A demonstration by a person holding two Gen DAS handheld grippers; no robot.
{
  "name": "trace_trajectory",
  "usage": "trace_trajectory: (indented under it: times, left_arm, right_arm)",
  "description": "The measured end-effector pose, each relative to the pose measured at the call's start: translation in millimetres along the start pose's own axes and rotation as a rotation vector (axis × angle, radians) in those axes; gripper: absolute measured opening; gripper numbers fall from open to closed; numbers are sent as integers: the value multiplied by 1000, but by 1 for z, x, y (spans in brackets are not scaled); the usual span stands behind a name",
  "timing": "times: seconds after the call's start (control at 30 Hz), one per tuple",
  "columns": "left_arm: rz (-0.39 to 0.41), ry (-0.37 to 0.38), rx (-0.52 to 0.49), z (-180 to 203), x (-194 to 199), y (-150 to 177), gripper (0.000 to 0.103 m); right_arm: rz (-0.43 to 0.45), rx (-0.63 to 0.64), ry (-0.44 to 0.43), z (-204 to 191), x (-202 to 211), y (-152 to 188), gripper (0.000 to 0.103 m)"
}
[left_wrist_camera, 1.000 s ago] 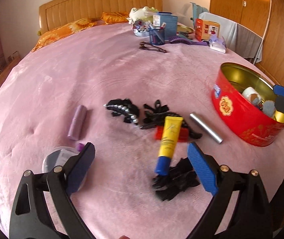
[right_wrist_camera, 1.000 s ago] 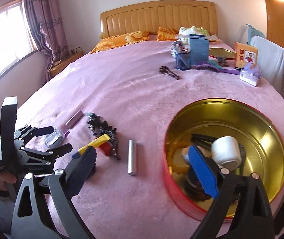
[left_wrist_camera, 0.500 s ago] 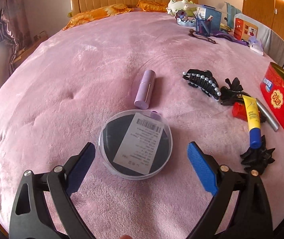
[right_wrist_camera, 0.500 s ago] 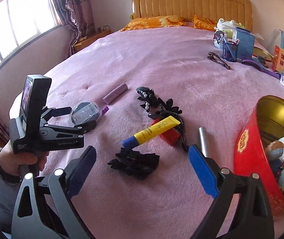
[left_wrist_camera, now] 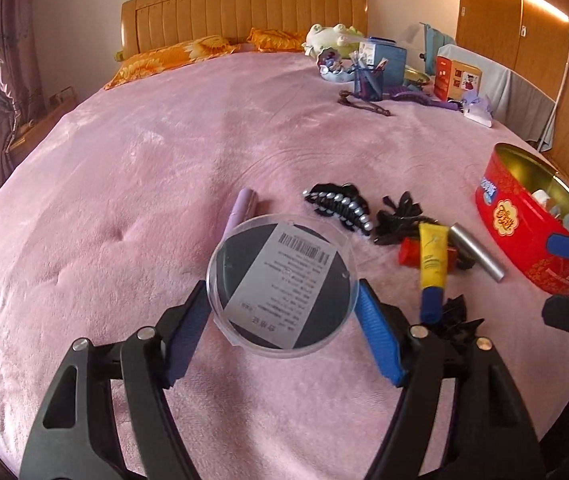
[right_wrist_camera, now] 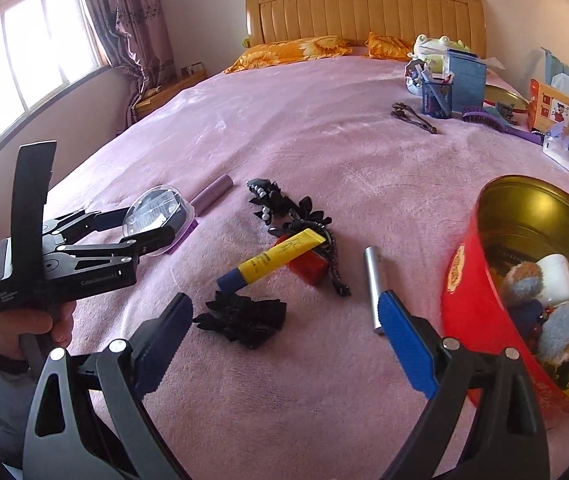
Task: Organize jewelry
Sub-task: 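Grasp the round clear container with the left gripper, then carry the clear container into the red tin and open the left gripper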
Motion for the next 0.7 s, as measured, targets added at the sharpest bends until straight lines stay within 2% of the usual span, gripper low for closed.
trace_trajectory:
  times: [0.17, 0.37, 0.57, 0.7]
  left_arm:
    - [33, 60, -77, 57, 8, -27, 72]
    - [56, 161, -190, 149, 7, -62, 72]
    - [40, 235, -297, 235, -7, -93, 72]
    - [10, 239, -373, 281, -29, -111, 72]
  right_arm:
    - [72, -62, 48, 46, 33, -9, 95]
    - [129, -139, 151, 127, 74, -8, 95]
    - [114, -168, 269, 210, 94, -3, 95]
    - [80, -135, 285, 246, 102, -1, 95]
Point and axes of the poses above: each gripper's, at about its wrist camera, not at the fingertips, and x roughly against the way its jaws point, z to its right, y to its underside, the point moved 10 cm from there along -x, roughly the way its jaws point
